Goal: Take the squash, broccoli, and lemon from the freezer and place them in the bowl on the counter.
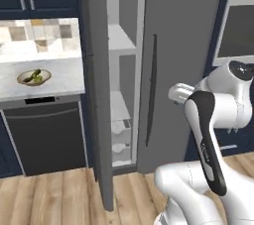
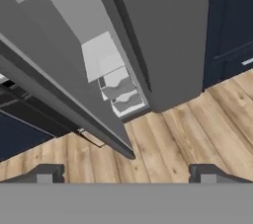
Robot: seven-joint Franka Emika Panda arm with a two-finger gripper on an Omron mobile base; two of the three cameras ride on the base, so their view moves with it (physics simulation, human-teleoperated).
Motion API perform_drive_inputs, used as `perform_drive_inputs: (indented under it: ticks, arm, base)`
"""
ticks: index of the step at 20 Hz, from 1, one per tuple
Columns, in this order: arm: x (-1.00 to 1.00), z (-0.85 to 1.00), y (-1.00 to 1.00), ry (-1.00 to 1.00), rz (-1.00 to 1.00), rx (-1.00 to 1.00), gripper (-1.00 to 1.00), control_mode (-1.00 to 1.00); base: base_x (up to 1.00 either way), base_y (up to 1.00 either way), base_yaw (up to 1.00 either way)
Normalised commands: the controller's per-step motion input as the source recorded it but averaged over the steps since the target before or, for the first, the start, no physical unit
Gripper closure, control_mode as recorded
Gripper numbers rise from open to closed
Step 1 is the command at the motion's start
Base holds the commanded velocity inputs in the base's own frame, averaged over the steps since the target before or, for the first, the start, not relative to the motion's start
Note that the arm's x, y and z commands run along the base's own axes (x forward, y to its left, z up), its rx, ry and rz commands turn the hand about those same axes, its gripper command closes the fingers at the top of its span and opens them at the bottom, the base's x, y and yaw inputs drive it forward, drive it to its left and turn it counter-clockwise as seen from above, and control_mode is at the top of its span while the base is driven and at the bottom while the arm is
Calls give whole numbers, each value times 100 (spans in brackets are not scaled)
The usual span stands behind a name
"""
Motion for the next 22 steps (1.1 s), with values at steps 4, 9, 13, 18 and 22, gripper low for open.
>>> perform_drive_inputs:
  ticks: [4, 9, 13, 18, 22]
  arm:
    - [0, 0, 0, 0, 0, 0, -100, 100]
    - [0, 0, 0, 0, 0, 0, -100, 100]
    - [0, 0, 0, 0, 0, 0, -100, 100]
    - [0, 0, 0, 0, 0, 0, -100, 100]
    - [0, 0, 0, 0, 0, 0, -100, 100]
  base:
    - [26, -73, 31]
    - [13, -71, 30]
    - [25, -52, 29]
    - [59, -3, 24]
    - [79, 22, 20]
